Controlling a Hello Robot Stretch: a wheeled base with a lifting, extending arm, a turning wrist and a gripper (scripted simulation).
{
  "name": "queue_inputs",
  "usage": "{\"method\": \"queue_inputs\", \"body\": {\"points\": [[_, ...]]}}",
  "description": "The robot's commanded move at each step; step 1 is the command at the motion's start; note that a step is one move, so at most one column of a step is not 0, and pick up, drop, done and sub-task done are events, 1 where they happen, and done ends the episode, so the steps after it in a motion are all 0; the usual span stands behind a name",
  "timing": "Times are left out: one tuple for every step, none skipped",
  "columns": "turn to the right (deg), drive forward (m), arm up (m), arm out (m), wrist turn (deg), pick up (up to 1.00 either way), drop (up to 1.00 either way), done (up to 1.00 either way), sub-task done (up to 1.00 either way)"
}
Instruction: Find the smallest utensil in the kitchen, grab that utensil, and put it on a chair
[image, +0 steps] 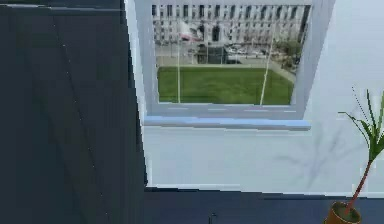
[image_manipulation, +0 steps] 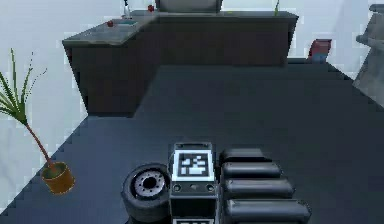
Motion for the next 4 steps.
{"method": "queue_inputs", "body": {"points": [[-45.0, 0.00, 0.00, 0.00, 0.0, 0.00, 0.00, 0.00, 0.00], [-9.0, 0.00, 0.00, 0.00, 0.0, 0.00, 0.00, 0.00, 0.00], [0.0, 0.45, 0.00, 0.00, 0.0, 0.00, 0.00, 0.00, 0.00], [-24.0, 0.00, 0.00, 0.00, 0.0, 0.00, 0.00, 0.00, 0.00]]}}
